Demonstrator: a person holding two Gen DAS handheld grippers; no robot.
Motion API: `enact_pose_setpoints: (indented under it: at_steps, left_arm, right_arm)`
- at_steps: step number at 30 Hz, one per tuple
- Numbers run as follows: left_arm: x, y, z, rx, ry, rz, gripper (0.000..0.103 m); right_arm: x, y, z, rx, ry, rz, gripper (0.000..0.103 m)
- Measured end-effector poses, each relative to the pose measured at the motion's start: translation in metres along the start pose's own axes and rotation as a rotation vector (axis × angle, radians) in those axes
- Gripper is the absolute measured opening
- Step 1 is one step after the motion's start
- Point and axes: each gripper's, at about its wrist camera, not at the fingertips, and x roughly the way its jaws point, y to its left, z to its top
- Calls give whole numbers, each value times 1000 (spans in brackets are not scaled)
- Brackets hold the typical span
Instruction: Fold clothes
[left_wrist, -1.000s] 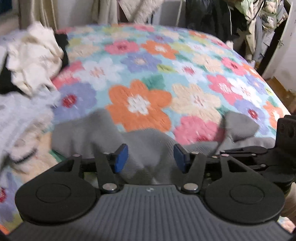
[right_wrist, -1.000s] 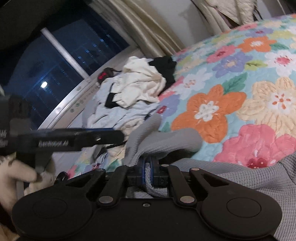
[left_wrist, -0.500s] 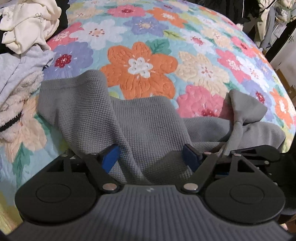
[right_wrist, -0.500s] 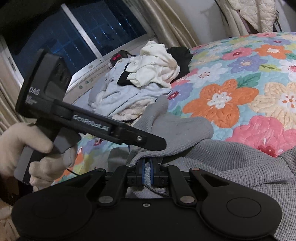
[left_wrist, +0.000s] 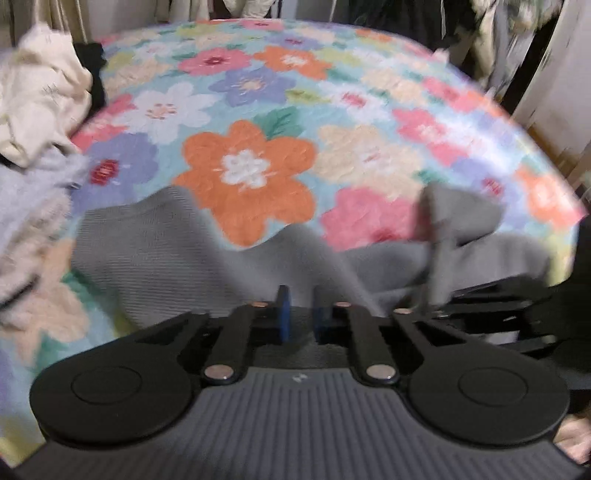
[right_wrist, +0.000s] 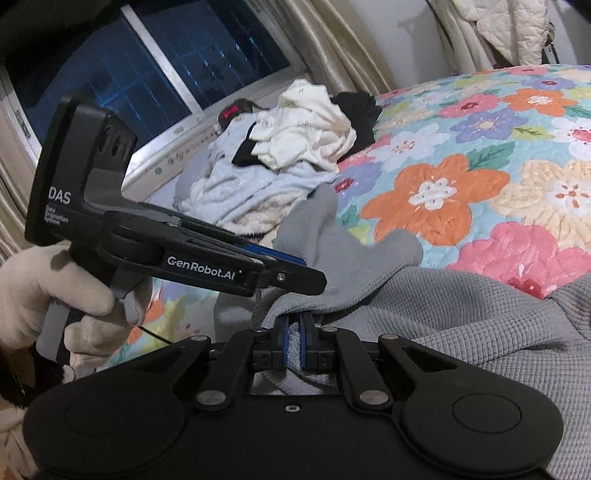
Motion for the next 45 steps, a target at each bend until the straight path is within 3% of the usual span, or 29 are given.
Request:
enact_pose_setpoints:
  at_steps: [2,6,8,10,12,17,23,37,45]
  left_arm:
    - [-8,-4,5,-39,-28,-78,10]
    - [-18,-20,12,4,-67,-85,12]
    - [-17,-22,13,5,-61,-71,23]
    - [-13,-21,12,-10,-44,-47,45]
    - [-7,-19,8,-25,-15,-14,49]
    - [6,-12,-1,-62,60,14,53]
    - [14,-12,-3,-49,96,57,60]
    - [18,-10,-5,-51,122,76,64]
    - [11,-6,-1,-69,99,91,66]
  right_arm:
    - [-10,-1,4,26,-40,4,8]
    - [-30,-1,12,59,-113,2,8]
    - [-38,0,15,59,-132,-8,8]
    - [-43,0,16,53,-142,-24,8]
    - [-43,0,14,52,-135,-34,8]
    - [-38,-1,2,67,-105,-32,8]
    - [-34,-3,-7,71,-79,-41,8]
    - [-31,-3,-11,59,-46,-43,9]
    - [-34,1,-8,35,-62,-48,9]
